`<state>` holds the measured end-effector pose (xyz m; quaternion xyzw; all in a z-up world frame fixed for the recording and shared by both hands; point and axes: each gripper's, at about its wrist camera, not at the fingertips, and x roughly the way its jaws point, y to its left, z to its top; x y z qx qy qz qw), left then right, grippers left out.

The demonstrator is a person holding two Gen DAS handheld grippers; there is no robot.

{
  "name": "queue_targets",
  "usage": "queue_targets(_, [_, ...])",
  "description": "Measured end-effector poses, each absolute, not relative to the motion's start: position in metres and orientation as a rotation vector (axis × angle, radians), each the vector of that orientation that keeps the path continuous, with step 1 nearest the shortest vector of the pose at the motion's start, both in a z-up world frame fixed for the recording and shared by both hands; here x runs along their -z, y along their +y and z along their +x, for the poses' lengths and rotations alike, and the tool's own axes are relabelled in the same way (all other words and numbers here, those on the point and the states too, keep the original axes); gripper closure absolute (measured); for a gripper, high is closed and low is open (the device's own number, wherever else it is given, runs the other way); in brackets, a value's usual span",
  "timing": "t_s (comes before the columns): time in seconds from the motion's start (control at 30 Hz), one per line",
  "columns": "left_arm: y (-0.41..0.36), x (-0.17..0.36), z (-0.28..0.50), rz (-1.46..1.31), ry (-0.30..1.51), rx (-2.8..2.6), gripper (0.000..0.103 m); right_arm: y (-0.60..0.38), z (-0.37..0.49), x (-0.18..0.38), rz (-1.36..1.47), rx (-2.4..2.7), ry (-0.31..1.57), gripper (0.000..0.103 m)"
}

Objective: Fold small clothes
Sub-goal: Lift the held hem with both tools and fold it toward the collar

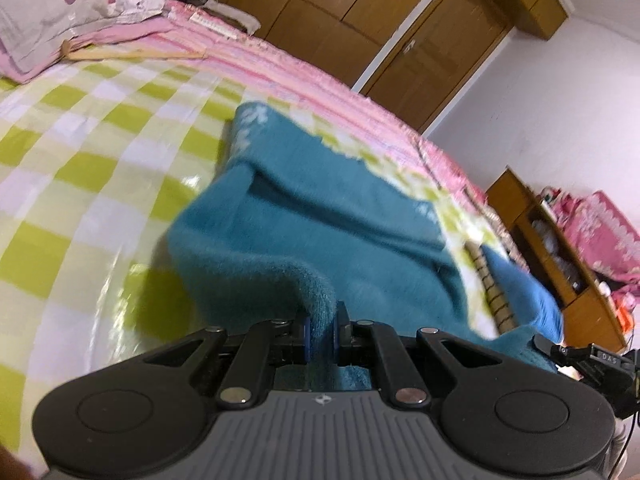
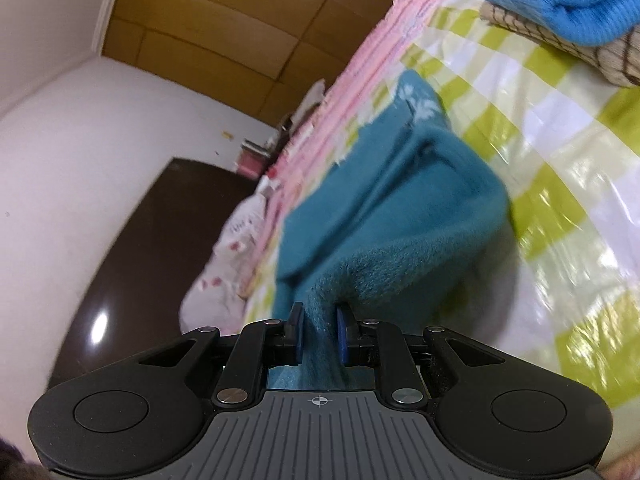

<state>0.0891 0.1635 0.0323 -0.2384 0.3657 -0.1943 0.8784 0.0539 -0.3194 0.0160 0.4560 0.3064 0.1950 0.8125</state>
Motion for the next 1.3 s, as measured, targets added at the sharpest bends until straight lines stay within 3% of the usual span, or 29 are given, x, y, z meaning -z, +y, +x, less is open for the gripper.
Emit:
queue_targets(0.5, [0.149, -0.048, 0.127, -0.499, 0.706, 0.358, 0.088, -0.322, 0.110, -0.018, 1.040, -0.451, 0.577, 0.088])
queue_targets(0.83, [0.130, -0.073, 0.123, -0.446, 0.666, 0.310, 0.088, -0.335, 0.101, -0.026, 1.067, -0.476, 0.541, 0.088])
queue_targets(1.3, [0.137, -0.074, 0.158, -0.577, 0.566, 0.340, 0.088, -0.345, 0.142, -0.033, 1.117, -0.412, 0.455, 0.089])
